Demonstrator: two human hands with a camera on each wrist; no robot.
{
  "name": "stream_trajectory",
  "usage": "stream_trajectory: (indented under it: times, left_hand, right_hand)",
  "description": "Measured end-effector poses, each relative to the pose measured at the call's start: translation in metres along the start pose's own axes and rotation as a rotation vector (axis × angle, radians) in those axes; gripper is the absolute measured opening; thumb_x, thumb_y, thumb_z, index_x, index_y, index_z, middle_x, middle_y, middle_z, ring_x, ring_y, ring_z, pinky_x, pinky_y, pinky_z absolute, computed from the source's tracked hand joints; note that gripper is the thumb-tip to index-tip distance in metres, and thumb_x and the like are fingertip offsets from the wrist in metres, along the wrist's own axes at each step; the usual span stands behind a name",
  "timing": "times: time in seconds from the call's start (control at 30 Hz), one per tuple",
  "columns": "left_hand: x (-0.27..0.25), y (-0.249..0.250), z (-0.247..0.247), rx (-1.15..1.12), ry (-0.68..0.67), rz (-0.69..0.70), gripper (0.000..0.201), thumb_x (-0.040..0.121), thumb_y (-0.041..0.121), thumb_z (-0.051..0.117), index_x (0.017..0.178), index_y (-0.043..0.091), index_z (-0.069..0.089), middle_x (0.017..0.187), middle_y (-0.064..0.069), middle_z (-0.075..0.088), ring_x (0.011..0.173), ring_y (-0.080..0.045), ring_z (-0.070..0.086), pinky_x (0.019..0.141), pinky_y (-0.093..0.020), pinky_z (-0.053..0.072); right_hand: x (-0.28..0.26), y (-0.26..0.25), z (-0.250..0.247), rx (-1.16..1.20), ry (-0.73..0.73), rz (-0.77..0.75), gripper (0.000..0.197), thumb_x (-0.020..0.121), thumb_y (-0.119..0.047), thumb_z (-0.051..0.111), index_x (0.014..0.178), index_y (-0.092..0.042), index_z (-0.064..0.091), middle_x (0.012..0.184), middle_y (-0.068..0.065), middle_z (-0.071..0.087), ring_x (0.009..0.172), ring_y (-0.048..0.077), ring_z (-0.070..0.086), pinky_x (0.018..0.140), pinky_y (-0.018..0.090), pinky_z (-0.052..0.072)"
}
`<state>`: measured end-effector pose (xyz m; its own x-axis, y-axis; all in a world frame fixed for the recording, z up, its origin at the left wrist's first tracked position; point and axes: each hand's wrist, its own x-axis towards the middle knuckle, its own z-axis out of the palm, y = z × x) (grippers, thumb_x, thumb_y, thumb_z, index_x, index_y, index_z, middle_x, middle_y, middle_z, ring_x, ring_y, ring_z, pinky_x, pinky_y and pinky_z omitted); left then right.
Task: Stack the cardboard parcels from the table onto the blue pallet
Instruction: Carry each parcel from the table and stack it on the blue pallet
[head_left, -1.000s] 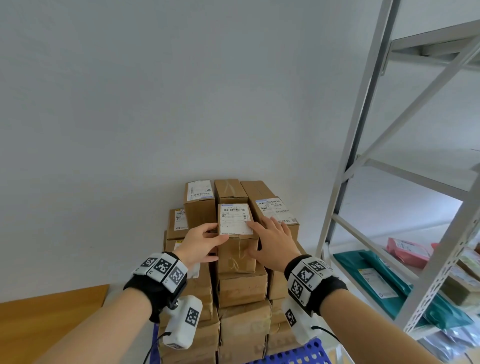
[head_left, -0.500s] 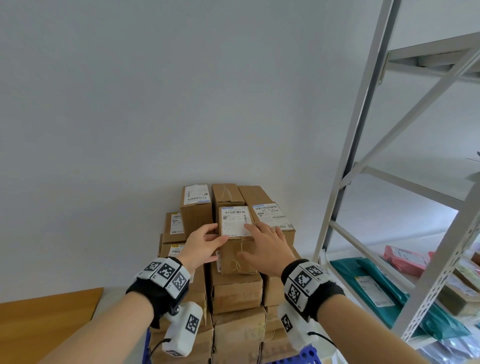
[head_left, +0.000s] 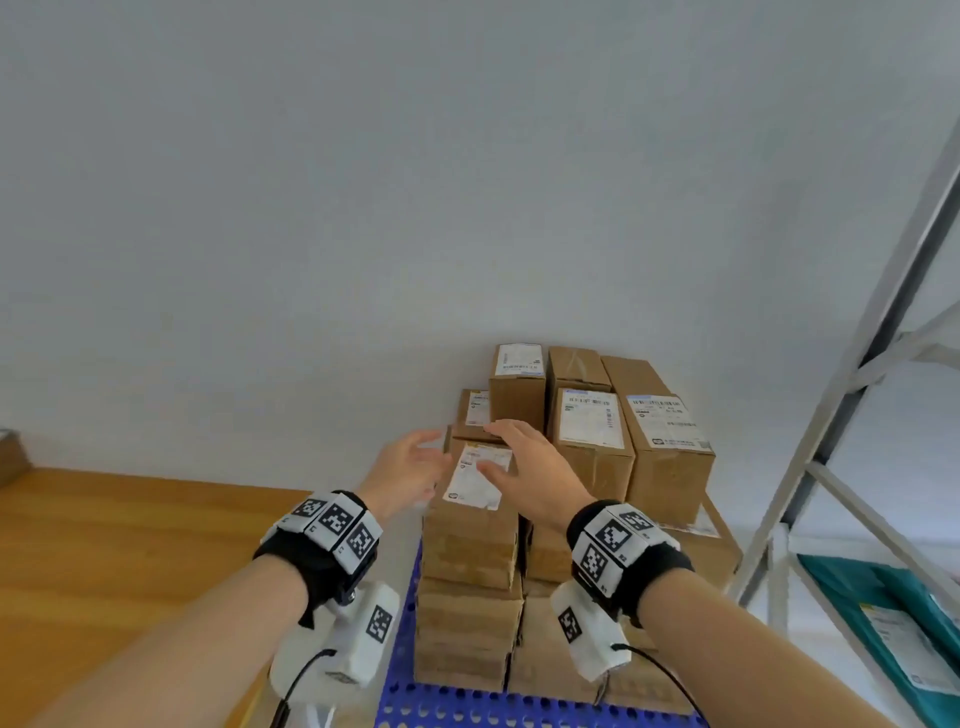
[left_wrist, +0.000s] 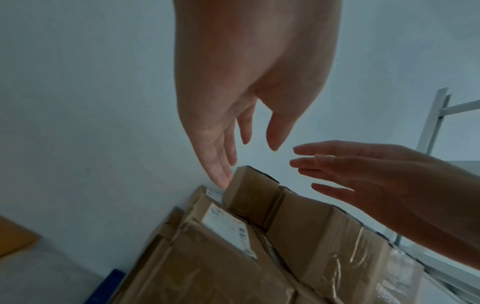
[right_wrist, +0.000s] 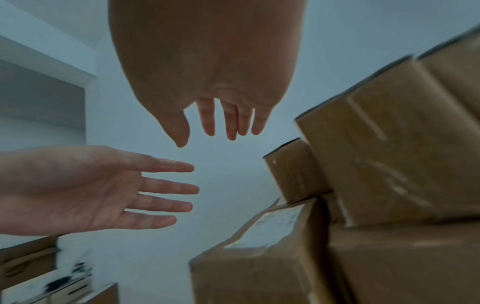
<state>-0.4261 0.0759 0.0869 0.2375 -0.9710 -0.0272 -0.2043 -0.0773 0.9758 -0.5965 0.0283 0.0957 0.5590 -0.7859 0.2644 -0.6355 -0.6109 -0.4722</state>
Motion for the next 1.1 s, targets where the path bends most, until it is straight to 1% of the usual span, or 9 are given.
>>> stream_trajectory:
  times: [0.13, 0.27, 0.53, 0.57, 0.63, 0.7, 0.73, 0.87, 1.1]
  left_hand:
    - [-0.025, -0.022, -0.032, 0.015, 0.1, -0.05, 0.042, 0.092, 0.015, 0.059, 0.132, 0.019, 0.047, 0.117, -0.006, 0.059, 0.112, -0.023, 0.056, 0.096, -0.04, 0.049]
    - [-0.048, -0.042, -0.063, 0.088, 0.15, -0.058, 0.044, 0.09, 0.021, 0.062, 0.132, 0.02, 0.048, 0.122, -0.009, 0.059, 0.113, -0.022, 0.057, 0.098, -0.042, 0.048]
    - [-0.088, -0.101, -0.158, 0.241, 0.193, -0.172, 0.047, 0.093, 0.018, 0.053, 0.139, 0.019, 0.04, 0.13, -0.002, 0.056, 0.12, -0.017, 0.051, 0.102, -0.036, 0.044]
    - [-0.09, -0.111, -0.174, 0.259, 0.195, -0.182, 0.047, 0.094, 0.018, 0.052, 0.139, 0.02, 0.04, 0.132, -0.002, 0.054, 0.12, -0.017, 0.051, 0.099, -0.034, 0.046]
    - [-0.097, -0.131, -0.207, 0.301, 0.186, -0.206, 0.046, 0.095, 0.018, 0.051, 0.139, 0.02, 0.039, 0.135, -0.002, 0.051, 0.114, -0.017, 0.054, 0.082, -0.022, 0.049]
    - [-0.107, -0.151, -0.242, 0.325, 0.171, -0.245, 0.048, 0.095, 0.021, 0.051, 0.141, 0.02, 0.037, 0.136, 0.0, 0.049, 0.098, -0.013, 0.058, 0.063, -0.015, 0.047]
    - [-0.112, -0.161, -0.26, 0.322, 0.166, -0.263, 0.048, 0.095, 0.023, 0.052, 0.141, 0.02, 0.037, 0.135, 0.001, 0.05, 0.09, -0.012, 0.059, 0.062, -0.017, 0.049]
    - [-0.128, -0.194, -0.337, 0.307, 0.188, -0.327, 0.047, 0.094, 0.026, 0.054, 0.138, 0.025, 0.04, 0.13, 0.0, 0.055, 0.101, -0.019, 0.062, 0.085, -0.037, 0.054]
    - [-0.139, -0.243, -0.446, 0.291, 0.223, -0.432, 0.048, 0.094, 0.023, 0.054, 0.139, 0.021, 0.039, 0.135, -0.004, 0.051, 0.121, -0.021, 0.05, 0.102, -0.041, 0.044]
  right_hand:
    - [0.004, -0.028, 0.033, 0.064, -0.084, -0.057, 0.049, 0.095, -0.032, 0.051, 0.141, -0.02, 0.039, 0.146, 0.001, 0.037, 0.136, 0.017, 0.034, 0.109, 0.03, 0.028]
    - [0.013, -0.054, 0.064, 0.072, -0.154, -0.072, 0.048, 0.096, -0.031, 0.05, 0.141, -0.019, 0.039, 0.146, 0.002, 0.039, 0.133, 0.019, 0.037, 0.108, 0.028, 0.028]
    - [0.039, -0.126, 0.157, 0.066, -0.325, -0.078, 0.047, 0.097, -0.028, 0.048, 0.142, -0.016, 0.038, 0.145, 0.006, 0.04, 0.133, 0.022, 0.038, 0.109, 0.03, 0.027]
    - [0.045, -0.137, 0.17, 0.063, -0.336, -0.075, 0.048, 0.097, -0.028, 0.048, 0.142, -0.016, 0.038, 0.145, 0.006, 0.04, 0.133, 0.022, 0.038, 0.109, 0.031, 0.027]
    - [0.056, -0.162, 0.198, 0.061, -0.352, -0.071, 0.048, 0.097, -0.029, 0.047, 0.142, -0.015, 0.037, 0.146, 0.007, 0.04, 0.134, 0.023, 0.037, 0.109, 0.032, 0.028]
    - [0.067, -0.192, 0.227, 0.073, -0.367, -0.046, 0.048, 0.098, -0.028, 0.047, 0.143, -0.015, 0.036, 0.147, 0.006, 0.039, 0.135, 0.023, 0.036, 0.109, 0.032, 0.028]
    - [0.071, -0.208, 0.241, 0.081, -0.377, -0.036, 0.048, 0.098, -0.028, 0.047, 0.143, -0.015, 0.036, 0.147, 0.005, 0.039, 0.135, 0.022, 0.036, 0.109, 0.031, 0.029]
    - [0.089, -0.268, 0.299, 0.099, -0.414, -0.028, 0.049, 0.098, -0.029, 0.047, 0.143, -0.016, 0.036, 0.149, 0.003, 0.038, 0.136, 0.02, 0.036, 0.109, 0.031, 0.029]
    - [0.118, -0.346, 0.376, 0.173, -0.463, 0.035, 0.049, 0.098, -0.031, 0.047, 0.143, -0.015, 0.037, 0.146, 0.003, 0.041, 0.133, 0.02, 0.041, 0.106, 0.033, 0.033]
